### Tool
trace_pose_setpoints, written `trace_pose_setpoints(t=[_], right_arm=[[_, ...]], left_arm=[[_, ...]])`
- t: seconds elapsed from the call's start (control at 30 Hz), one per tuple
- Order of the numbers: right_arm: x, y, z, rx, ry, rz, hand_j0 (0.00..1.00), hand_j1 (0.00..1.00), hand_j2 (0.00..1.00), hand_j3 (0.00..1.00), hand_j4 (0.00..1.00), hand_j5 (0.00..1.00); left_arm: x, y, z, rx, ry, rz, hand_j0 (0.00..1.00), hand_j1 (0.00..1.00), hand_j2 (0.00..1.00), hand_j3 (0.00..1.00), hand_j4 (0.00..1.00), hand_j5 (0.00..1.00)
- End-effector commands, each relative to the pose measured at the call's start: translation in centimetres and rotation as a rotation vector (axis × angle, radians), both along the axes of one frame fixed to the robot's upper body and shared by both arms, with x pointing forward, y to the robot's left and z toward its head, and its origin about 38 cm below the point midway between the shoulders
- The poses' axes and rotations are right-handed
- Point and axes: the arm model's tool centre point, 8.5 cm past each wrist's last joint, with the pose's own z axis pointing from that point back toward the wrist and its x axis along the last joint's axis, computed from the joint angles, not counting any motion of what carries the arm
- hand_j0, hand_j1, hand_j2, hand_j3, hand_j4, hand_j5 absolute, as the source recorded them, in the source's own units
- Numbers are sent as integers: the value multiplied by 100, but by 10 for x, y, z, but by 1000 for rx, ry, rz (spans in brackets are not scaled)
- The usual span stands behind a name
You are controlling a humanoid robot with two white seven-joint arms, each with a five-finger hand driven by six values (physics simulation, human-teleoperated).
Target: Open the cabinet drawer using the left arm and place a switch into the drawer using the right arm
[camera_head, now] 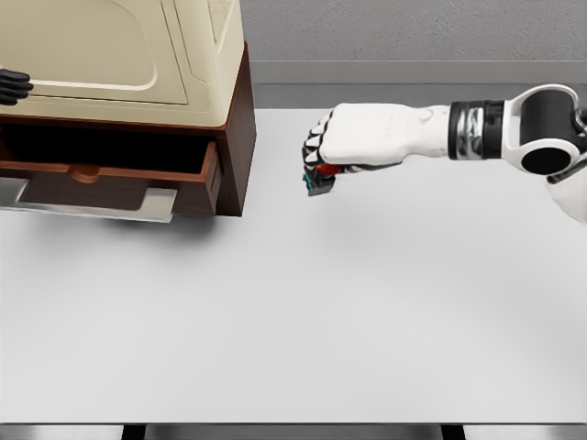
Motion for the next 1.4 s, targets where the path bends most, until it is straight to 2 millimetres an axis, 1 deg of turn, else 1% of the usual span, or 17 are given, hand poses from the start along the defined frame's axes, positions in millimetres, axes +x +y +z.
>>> trace_pose_setpoints(t=[0.0, 0.07, 0.17, 0.3, 0.33, 0.5, 0.57, 0.63, 0.7, 0.83, 0.87, 0.97, 1.0, 1.03, 1.07, 1.17, 1.37], right_arm=[[-2, 16, 1, 29, 5, 30, 41, 41, 41, 41, 41, 41], [-3, 26, 8, 42, -7, 52, 41, 41, 41, 41, 41, 41], [-5, 48, 21, 61, -32, 99, 41, 41, 41, 41, 41, 41], [-9, 71, 34, 81, -58, 150, 42, 42, 42, 42, 42, 42], [-11, 76, 34, 78, -58, 161, 42, 42, 42, 42, 42, 42], [-15, 98, 50, 99, -86, 208, 42, 42, 42, 42, 42, 42], [-20, 113, 55, 96, -99, 244, 42, 42, 42, 42, 42, 42], [-23, 121, 60, 104, -107, 262, 42, 42, 42, 42, 42, 42], [-17, 124, 66, 106, -112, 253, 42, 42, 42, 42, 42, 42], [-15, 141, 78, 120, -121, 266, 42, 42, 42, 42, 42, 42], [-16, 145, 78, 117, -124, 274, 42, 42, 42, 42, 42, 42], [0, 160, 75, 112, -86, 247, 42, 42, 42, 42, 42, 42], [-1, 165, 78, 113, -90, 255, 42, 42, 42, 42, 42, 42], [-1, 168, 76, 107, -86, 257, 42, 42, 42, 42, 42, 42], [5, 175, 73, 96, -70, 247, 42, 42, 42, 42, 42, 42], [12, 186, 67, 75, -66, 228, 42, 42, 42, 42, 42, 42], [21, 200, 59, 43, -51, 205, 42, 42, 42, 42, 42, 42]], left_arm=[[0, 0, 1, -7, 0, 0, 100, 100, 100, 100, 100, 100], [0, -2, 1, -9, 0, -5, 100, 100, 100, 100, 100, 100], [-1, -8, 0, -12, 1, -22, 100, 100, 100, 100, 100, 100], [-1, -8, 0, -12, 3, -22, 100, 100, 100, 100, 100, 100], [-1, -8, 0, -12, 1, -22, 100, 100, 100, 100, 100, 100], [-1, -8, 1, -11, 0, -22, 100, 100, 100, 100, 100, 100], [-2, -7, 1, -10, 0, -21, 100, 100, 100, 100, 100, 100], [-2, -6, 3, -4, -2, -17, 100, 100, 100, 100, 100, 100], [-2, -5, 5, -4, -7, -15, 100, 100, 100, 100, 100, 100], [-1, -5, 3, -5, -7, -13, 100, 100, 100, 100, 100, 100], [-1, -5, 3, -5, -7, -13, 100, 100, 100, 100, 100, 100], [-1, -5, 3, -7, -7, -15, 100, 100, 100, 100, 100, 100], [-1, -5, 3, -7, -5, -14, 100, 100, 100, 100, 100, 100], [-1, -5, 3, -5, -7, -15, 100, 100, 100, 100, 100, 100], [-1, -5, 1, 5, -8, -17, 100, 100, 100, 100, 100, 100], [-1, -5, 1, 7, -8, -18, 100, 100, 100, 100, 100, 100], [-1, -6, -1, 10, -7, -20, 100, 100, 100, 100, 100, 100]])
